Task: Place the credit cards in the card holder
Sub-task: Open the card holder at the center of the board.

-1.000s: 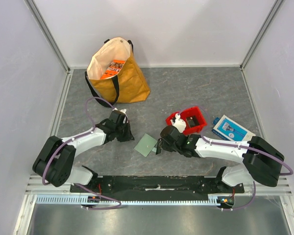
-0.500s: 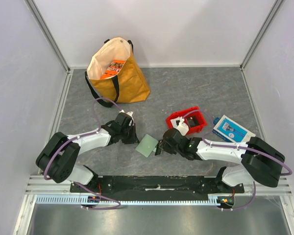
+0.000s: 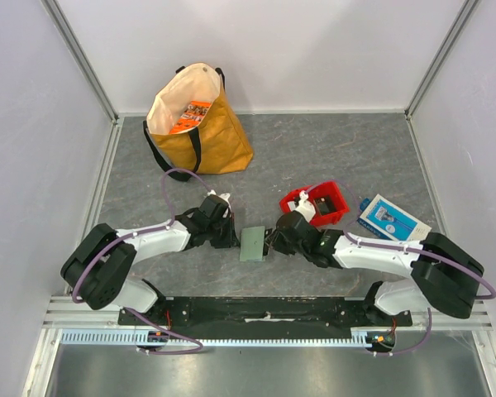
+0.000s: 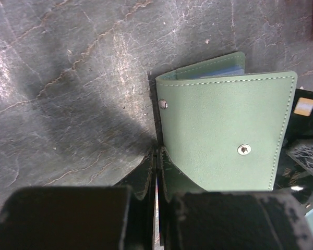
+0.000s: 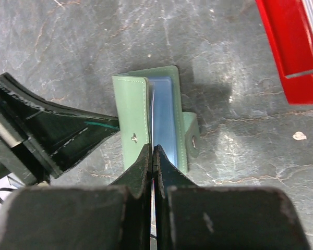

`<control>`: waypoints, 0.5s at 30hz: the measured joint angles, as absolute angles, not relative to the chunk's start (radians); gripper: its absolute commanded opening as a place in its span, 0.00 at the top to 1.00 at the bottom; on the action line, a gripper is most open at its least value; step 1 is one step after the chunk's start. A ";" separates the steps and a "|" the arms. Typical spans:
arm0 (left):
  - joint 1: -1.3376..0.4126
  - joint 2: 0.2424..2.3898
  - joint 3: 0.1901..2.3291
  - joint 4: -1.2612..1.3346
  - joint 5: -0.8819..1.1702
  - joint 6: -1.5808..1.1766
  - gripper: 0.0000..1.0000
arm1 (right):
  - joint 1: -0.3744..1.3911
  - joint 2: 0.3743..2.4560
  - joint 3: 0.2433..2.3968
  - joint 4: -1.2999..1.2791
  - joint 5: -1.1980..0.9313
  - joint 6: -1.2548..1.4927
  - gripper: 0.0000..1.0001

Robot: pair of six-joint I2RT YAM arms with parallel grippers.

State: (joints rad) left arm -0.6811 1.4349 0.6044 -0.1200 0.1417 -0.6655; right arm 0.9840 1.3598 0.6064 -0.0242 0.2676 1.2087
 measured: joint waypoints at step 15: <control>-0.682 1.411 0.614 -0.146 0.102 -0.668 0.98 | 1.013 1.525 0.781 0.043 0.164 1.067 1.00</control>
